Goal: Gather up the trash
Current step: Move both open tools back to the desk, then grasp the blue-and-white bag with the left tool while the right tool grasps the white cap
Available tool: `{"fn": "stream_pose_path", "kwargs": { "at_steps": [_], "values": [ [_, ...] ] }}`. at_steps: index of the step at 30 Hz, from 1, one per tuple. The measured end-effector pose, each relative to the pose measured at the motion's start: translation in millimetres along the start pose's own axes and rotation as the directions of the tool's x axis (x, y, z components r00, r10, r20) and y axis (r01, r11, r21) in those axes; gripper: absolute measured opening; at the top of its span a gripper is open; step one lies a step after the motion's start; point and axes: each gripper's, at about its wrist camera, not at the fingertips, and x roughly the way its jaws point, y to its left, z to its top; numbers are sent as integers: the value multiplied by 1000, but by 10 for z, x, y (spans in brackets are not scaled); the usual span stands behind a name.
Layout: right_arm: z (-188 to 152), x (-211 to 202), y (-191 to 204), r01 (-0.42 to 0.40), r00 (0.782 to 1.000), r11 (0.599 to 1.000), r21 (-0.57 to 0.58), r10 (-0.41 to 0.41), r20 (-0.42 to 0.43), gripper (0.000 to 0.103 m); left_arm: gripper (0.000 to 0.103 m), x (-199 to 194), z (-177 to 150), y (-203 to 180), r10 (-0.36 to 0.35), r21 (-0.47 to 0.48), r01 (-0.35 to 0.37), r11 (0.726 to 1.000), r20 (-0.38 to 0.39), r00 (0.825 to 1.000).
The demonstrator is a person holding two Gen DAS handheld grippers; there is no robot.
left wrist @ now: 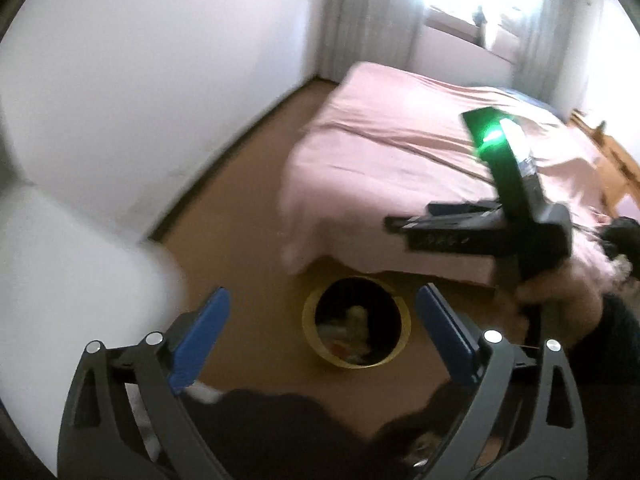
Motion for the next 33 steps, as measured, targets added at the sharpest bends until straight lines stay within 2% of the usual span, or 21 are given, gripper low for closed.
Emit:
{"fn": "stream_pose_path", "kwargs": {
  "at_steps": [2,4,6,8,10,12,14,15,18,20,22,26,27,28,29,32,33],
  "values": [
    [106,-146,403,-46,998,996,-70,48,31,72,93,-391,-79,361,102,-7,-101,995,26,994],
    [198,-254,883,-118,991,982,-146,127,52,74,93,-732,-188,765,225,-29,-224,974,34,974],
    [251,-299,1351,-181,979,959,-220,197,52,75,93,-1033,-322,1189,341,-64,-339,939,26,940],
    [269,-313,1826,-245,963,924,-294,266,35,75,93,-1347,-508,1686,460,-115,-457,882,1,888],
    [266,-303,2343,-312,942,876,-368,335,-3,75,93,-1602,-697,2112,534,-161,-532,831,-37,845],
    [228,-264,2803,-370,921,822,-433,387,-51,76,93,-1817,-879,2492,582,-202,-583,787,-74,810],
    [154,-243,3227,-395,909,777,-490,409,-84,76,93,-1932,-981,2714,598,-219,-599,771,-77,798],
    [129,-218,3422,-412,901,752,-513,422,-105,76,93,-1943,-1007,2787,605,-210,-607,767,-80,792],
    [27,-188,3857,-447,883,697,-561,443,-153,76,93,-1799,-1032,2931,652,-97,-658,747,-88,753],
    [-38,-200,3999,-460,876,677,-575,452,-169,76,93,-1621,-1001,3011,653,-28,-659,752,-102,750],
    [-100,-187,4124,-467,872,656,-593,453,-185,76,93,-1422,-994,3043,662,30,-664,747,-118,740],
    [-130,-128,4153,-468,875,655,-594,440,-204,76,92,-1273,-991,3198,666,34,-667,744,-119,736],
    [-121,-102,4150,-463,878,659,-593,433,-205,76,90,-1267,-973,3252,670,20,-672,740,-111,734],
    [-105,-76,4143,-459,881,664,-591,426,-206,76,75,-1282,-979,3274,667,9,-670,743,-105,738],
    [-97,-58,4155,-457,882,665,-590,422,-208,76,66,-1292,-955,3323,660,-9,-664,747,-107,744],
    [-63,15,4284,-451,886,665,-596,413,-209,76,61,-1464,-913,3294,642,-64,-647,760,-85,762],
    [-36,27,4337,-454,884,662,-596,417,-210,76,61,-1538,-912,3243,647,-68,-651,756,-74,759]
  ]
}}
